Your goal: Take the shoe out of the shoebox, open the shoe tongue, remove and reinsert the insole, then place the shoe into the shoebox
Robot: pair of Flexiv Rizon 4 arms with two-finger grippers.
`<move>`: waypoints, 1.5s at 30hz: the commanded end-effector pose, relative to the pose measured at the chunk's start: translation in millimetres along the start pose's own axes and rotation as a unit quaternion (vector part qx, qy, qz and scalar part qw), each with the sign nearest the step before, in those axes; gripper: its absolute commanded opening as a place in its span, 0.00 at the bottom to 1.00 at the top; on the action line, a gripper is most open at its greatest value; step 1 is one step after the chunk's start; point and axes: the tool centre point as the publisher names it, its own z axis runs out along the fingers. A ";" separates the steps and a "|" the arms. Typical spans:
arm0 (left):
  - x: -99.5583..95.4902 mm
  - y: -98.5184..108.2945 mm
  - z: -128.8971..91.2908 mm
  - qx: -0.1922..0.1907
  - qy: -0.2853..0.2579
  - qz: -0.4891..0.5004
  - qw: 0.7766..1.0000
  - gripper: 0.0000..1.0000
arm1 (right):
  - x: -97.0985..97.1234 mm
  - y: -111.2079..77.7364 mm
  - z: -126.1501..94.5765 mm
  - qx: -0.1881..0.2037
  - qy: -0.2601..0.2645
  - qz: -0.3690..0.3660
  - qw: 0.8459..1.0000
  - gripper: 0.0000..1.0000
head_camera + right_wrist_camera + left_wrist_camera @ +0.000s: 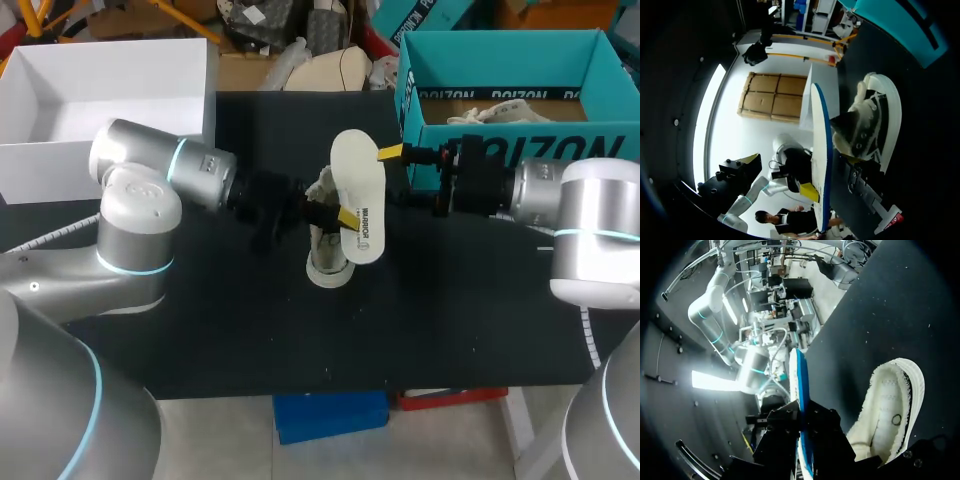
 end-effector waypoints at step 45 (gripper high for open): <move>-0.8 -0.1 -0.1 0.001 0.002 0.000 1.000 0.00 | -27.5 -6.1 15.7 0.169 -0.032 -0.029 0.985 0.48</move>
